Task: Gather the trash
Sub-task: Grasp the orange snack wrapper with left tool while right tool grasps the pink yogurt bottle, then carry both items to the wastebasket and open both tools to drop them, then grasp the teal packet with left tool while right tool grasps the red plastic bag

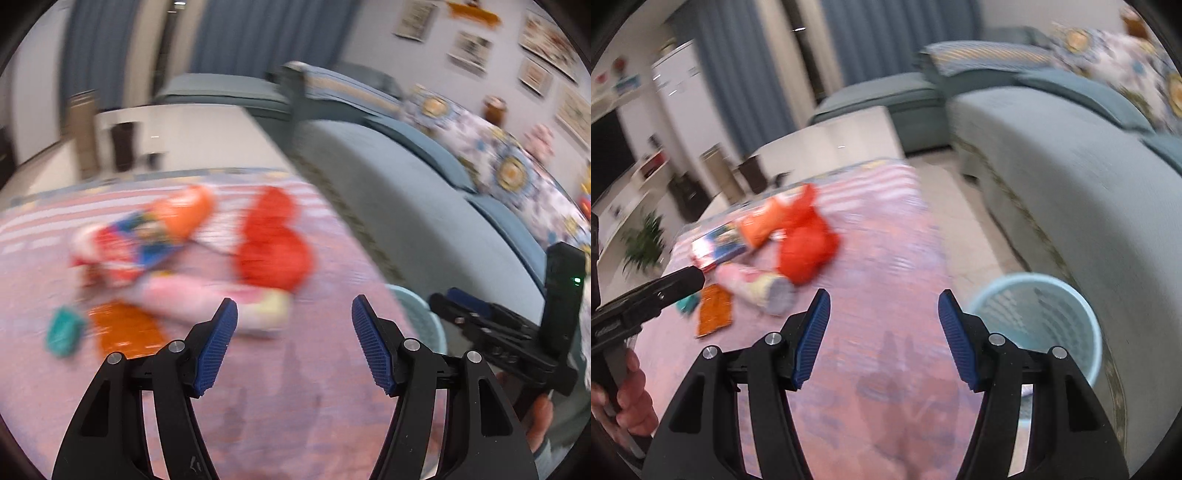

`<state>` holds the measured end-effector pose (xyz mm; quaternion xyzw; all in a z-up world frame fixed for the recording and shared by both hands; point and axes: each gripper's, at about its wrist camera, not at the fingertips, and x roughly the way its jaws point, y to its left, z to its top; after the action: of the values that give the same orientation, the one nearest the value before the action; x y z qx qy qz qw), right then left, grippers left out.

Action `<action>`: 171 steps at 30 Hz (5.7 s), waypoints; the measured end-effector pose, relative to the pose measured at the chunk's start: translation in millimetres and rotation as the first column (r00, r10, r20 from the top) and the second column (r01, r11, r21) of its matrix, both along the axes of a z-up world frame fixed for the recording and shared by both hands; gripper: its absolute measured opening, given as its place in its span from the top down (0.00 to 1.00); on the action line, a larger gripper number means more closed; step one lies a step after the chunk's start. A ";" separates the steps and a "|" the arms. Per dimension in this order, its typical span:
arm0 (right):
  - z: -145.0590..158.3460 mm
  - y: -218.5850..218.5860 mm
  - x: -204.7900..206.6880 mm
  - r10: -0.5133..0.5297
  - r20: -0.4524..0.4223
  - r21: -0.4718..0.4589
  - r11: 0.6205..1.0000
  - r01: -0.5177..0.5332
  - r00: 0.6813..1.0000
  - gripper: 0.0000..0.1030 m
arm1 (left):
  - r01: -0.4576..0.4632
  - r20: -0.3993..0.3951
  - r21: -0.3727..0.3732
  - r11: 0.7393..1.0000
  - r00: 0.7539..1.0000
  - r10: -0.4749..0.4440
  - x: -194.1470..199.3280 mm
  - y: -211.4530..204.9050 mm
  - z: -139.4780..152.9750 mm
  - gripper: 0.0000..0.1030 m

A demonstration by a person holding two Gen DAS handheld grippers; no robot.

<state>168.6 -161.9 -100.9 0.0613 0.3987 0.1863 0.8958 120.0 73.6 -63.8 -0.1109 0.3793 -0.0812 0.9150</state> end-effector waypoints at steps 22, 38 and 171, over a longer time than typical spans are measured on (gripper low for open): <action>-50.8 167.3 80.9 0.453 -0.198 0.038 0.890 -0.455 0.869 0.55 | -0.249 -0.209 0.035 0.968 0.945 0.251 0.7 133.4 -78.3 0.40; -75.3 217.3 51.1 0.439 -0.334 0.042 0.891 -0.452 0.834 0.53 | -0.230 -0.216 -0.005 0.973 0.950 0.223 -11.8 147.0 -82.3 0.39; -1.8 76.6 39.2 0.014 0.033 -0.045 0.999 -0.012 0.999 0.49 | -0.238 0.062 0.013 0.971 0.969 0.237 -30.7 160.2 -2.9 0.34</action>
<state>207.8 -85.4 -102.7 0.0353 0.3881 0.1841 0.9024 89.3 233.8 -66.7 -0.1438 0.3363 0.0295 0.9302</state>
